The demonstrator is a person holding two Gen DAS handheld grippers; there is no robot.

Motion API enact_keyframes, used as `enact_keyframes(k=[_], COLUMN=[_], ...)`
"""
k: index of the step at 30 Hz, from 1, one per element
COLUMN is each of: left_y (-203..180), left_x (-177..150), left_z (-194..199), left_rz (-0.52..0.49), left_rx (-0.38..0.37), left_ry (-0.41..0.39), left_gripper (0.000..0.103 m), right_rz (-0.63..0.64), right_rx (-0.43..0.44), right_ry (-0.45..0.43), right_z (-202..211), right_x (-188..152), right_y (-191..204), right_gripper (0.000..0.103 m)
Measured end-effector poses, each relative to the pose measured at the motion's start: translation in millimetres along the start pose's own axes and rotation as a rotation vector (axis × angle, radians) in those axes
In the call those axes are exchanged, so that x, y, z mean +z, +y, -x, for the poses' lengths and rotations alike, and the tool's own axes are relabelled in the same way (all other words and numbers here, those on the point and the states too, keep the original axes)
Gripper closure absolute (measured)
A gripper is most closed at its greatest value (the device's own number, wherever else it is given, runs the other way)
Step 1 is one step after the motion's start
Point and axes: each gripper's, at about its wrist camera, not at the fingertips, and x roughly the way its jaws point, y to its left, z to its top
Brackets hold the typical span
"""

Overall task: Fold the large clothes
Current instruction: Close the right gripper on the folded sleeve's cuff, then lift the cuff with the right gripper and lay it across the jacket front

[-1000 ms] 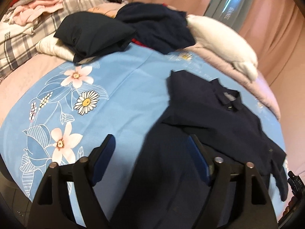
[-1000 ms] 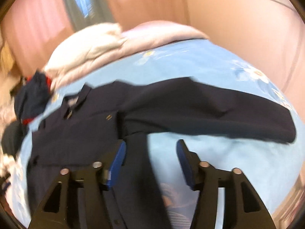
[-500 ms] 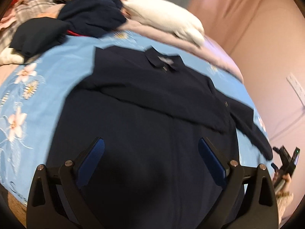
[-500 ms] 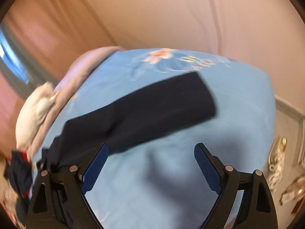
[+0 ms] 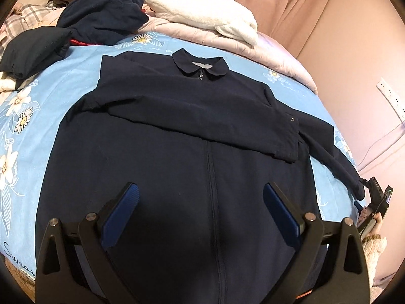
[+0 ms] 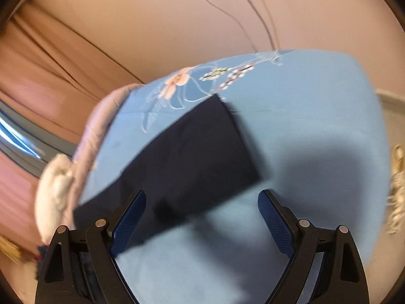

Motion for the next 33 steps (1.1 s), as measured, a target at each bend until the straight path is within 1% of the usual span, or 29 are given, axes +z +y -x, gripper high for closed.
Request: enact_keyframes(k=[2, 3, 4, 5, 6, 7, 8, 10, 11, 14, 17, 18, 19, 20, 22, 26, 28, 30, 33], left_y=[0, 1, 0, 0, 1, 2, 4, 8, 11, 19, 28, 32, 36, 40, 49, 70, 80, 94, 115], left_x=[0, 0, 1, 0, 0, -1, 0, 1, 3, 7, 11, 13, 13, 14, 15, 17, 18, 18, 17], left_z=[0, 0, -1, -1, 0, 0, 1, 4, 7, 13, 19, 22, 26, 28, 35, 46, 53, 62, 74], left_rz=[0.002, -0.001, -0.006, -0.013, -0.019, -0.024, -0.024, -0.023, -0.019, -0.004, 0.017, 0.028, 0.038, 0.046, 0.065, 0.097, 0.115, 0.143, 0.18], left_rx=[-0.001, 0.003, 0.009, 0.018, 0.023, 0.028, 0.029, 0.034, 0.041, 0.049, 0.055, 0.057, 0.056, 0.057, 0.069, 0.126, 0.135, 0.142, 0.159], left_ry=[-0.003, -0.005, -0.005, -0.007, -0.01, -0.012, -0.014, -0.026, -0.039, -0.068, -0.092, -0.102, -0.112, -0.12, -0.138, -0.169, -0.184, -0.203, -0.229], left_gripper=[0.005, 0.005, 0.006, 0.009, 0.011, 0.011, 0.012, 0.012, 0.012, 0.012, 0.012, 0.012, 0.012, 0.012, 0.012, 0.012, 0.012, 0.012, 0.012], right_rz=[-0.036, -0.038, -0.03, -0.025, -0.043, -0.057, -0.083, -0.064, -0.003, 0.126, 0.203, 0.232, 0.251, 0.287, 0.35, 0.507, 0.564, 0.637, 0.739], right_rx=[0.037, 0.056, 0.061, 0.052, 0.033, 0.027, 0.034, 0.036, 0.018, -0.011, 0.021, 0.047, 0.06, 0.079, 0.092, 0.128, 0.153, 0.189, 0.23], right_ry=[-0.001, -0.002, 0.004, 0.007, 0.015, 0.025, 0.026, -0.023, -0.057, -0.117, -0.172, -0.193, -0.206, -0.224, -0.256, -0.313, -0.33, -0.345, -0.353], right_z=[-8, -12, -17, -22, -28, -32, -33, -21, -10, 9, 32, 45, 51, 63, 77, 105, 112, 122, 131], right_x=[3, 5, 7, 9, 12, 14, 17, 19, 21, 26, 36, 38, 39, 39, 38, 24, 16, 0, -24], right_y=[0, 1, 3, 4, 1, 0, -2, 7, 21, 57, 90, 105, 115, 132, 159, 229, 259, 295, 337], right_gripper=[0.017, 0.026, 0.042, 0.056, 0.077, 0.092, 0.095, 0.097, 0.098, 0.098, 0.098, 0.098, 0.098, 0.098, 0.098, 0.099, 0.099, 0.099, 0.099])
